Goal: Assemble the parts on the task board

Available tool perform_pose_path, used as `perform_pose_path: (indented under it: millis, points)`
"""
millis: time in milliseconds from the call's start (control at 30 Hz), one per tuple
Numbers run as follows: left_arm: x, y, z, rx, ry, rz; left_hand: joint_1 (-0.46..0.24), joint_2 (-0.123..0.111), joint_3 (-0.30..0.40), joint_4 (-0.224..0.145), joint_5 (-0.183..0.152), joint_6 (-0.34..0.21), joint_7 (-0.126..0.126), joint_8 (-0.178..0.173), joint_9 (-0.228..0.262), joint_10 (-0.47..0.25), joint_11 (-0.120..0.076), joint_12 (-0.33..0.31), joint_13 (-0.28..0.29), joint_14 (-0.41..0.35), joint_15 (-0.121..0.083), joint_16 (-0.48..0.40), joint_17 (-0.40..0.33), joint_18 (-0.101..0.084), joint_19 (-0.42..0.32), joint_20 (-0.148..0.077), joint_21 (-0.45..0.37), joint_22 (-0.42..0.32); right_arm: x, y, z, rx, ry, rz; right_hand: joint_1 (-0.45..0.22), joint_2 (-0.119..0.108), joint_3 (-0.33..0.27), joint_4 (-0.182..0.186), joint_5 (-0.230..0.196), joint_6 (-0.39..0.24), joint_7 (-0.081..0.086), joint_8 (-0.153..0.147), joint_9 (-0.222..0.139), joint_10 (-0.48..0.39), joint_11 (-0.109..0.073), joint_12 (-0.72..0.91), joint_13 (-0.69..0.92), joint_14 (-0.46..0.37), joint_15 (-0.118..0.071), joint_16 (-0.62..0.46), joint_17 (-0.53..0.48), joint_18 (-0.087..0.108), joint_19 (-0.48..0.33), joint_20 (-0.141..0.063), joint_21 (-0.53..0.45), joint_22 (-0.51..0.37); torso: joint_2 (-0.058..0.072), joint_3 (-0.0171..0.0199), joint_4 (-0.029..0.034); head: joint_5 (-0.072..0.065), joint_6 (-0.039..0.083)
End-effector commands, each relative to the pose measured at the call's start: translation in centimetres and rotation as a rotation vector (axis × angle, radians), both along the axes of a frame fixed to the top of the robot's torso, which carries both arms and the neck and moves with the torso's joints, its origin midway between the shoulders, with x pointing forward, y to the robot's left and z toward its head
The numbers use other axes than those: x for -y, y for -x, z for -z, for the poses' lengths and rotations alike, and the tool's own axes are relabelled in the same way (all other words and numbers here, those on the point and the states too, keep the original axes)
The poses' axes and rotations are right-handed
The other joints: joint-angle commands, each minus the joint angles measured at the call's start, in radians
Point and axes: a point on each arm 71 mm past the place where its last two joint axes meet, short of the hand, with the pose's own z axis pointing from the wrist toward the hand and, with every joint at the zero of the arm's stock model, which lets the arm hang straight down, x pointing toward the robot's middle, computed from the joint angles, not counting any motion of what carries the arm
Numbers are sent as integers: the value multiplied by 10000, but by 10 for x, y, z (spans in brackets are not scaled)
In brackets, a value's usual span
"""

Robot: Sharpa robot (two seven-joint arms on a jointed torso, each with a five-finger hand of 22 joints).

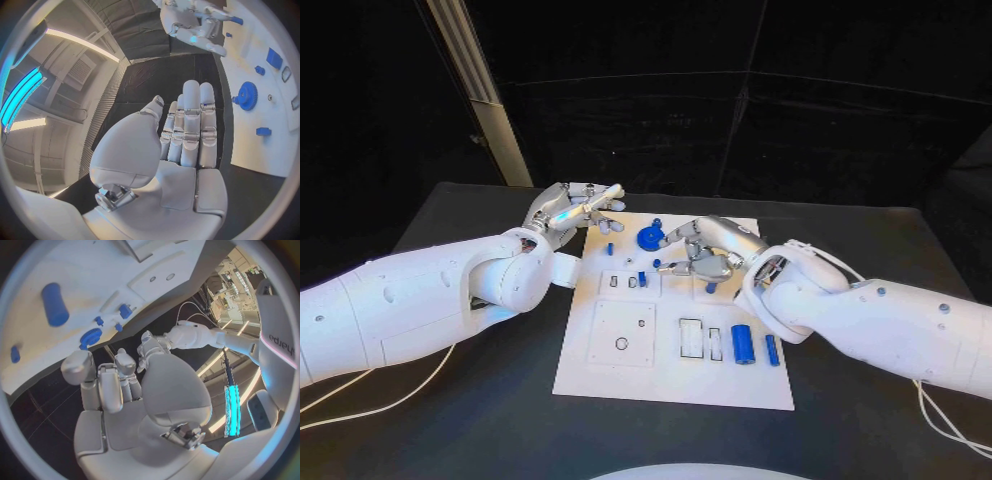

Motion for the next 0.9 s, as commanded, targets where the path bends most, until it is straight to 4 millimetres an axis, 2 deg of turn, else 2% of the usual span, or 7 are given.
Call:
perform_pose_path:
  millis: [33, 100, 200, 367, 400, 600, 900]
  points:
    - [4, 2, 3, -161, -1632, 1072, -212, -65, -99, 74, 47, 419, -285, 120, 55, 945, -353, 462, 306, 1131, -364, 4394, 4999, 83, 950, -388, 881, 455, 15, -1, -15, -1484, -1768, -713, 318, 113, -29, -112, 133, 119, -30, 89, 26, -170, -37, -176, -204, 395, -13, -220, -257, 133, -202, -31, -235, -417, -53, -10, -20, -23, 35]
    - [4, 2, 6, -536, -2516, 1400, -315, -121, -161, 116, 59, 650, -464, 161, 113, 1357, -540, 926, 716, 1365, -515, 6725, 7883, 27, 1482, -639, 1850, 1188, 31, -3, -22, -1888, -2098, -536, 452, 190, -50, -169, 172, 109, -35, 100, 24, -278, -52, -307, -353, 334, -26, -382, -482, 180, -327, -47, -403, -709, -88, -5, -32, -22, 44]
    - [4, 2, 10, -1344, -3984, 2218, -703, -30, -282, 358, 15, 502, -471, 69, 150, 1574, -594, 1870, 1557, 1631, -586, 9032, 11130, -740, 2836, -746, 5989, 6625, 52, -9, -30, -2358, -2477, -185, 545, 294, -125, -194, 212, 82, -35, 110, 19, -446, -57, -519, -596, 274, -35, -580, -728, 232, -464, -61, -626, -1062, -163, 16, -57, -8, 28]
    - [7, -5, 9, -1913, -6948, 3215, -1111, 154, -512, 624, 11, 678, -664, 989, 934, 574, -912, 4254, 3705, 1702, -727, 9372, 11674, -853, 2635, -783, 7242, 7988, 83, -19, -38, -3002, -3056, 502, 620, 419, -193, -210, 308, 181, -66, 202, 43, -466, -84, -575, -686, 280, -59, -650, -774, 239, -458, -80, -717, -1151, -278, 70, -71, 13, 11]
    - [7, -6, 8, -2032, -7488, 3308, -1209, 234, -543, 727, -6, 603, -658, 1072, 1029, 433, -759, 4502, 3955, 1702, -681, 9372, 11674, -836, 2605, -824, 7330, 8098, 88, -21, -40, -3035, -3119, 640, 624, 422, -200, -212, 319, 187, -68, 208, 44, -465, -86, -576, -690, 281, -61, -654, -776, 239, -456, -82, -721, -1154, -294, 83, -70, 34, 1]
    - [16, -16, 5, -2488, -10213, 3544, -2103, 348, -1593, 1180, -34, 105, -739, 2044, 2003, 354, -812, 7629, 7205, 1702, -697, 9372, 11674, -975, 2707, -789, 8197, 9296, 109, -31, -44, -3082, -3219, 1120, 638, 422, -230, -223, 360, 198, -74, 224, 47, -454, -92, -571, -695, 283, -67, -670, -788, 239, -448, -88, -737, -1166, -393, 142, -58, 97, -115]
    - [40, -29, 6, -2929, -12426, 3654, -2557, 487, -2516, 1231, -67, -56, -910, 2903, 2872, 672, -914, 8907, 8634, 1702, -824, 9372, 11674, -1126, 2988, -875, 8762, 10245, 108, -37, -44, -3013, -3025, 1084, 654, 427, -261, -234, 404, 208, -80, 242, 50, -458, -99, -585, -720, 280, -73, -702, -824, 245, -455, -94, -770, -1213, -456, 169, -70, 176, -183]
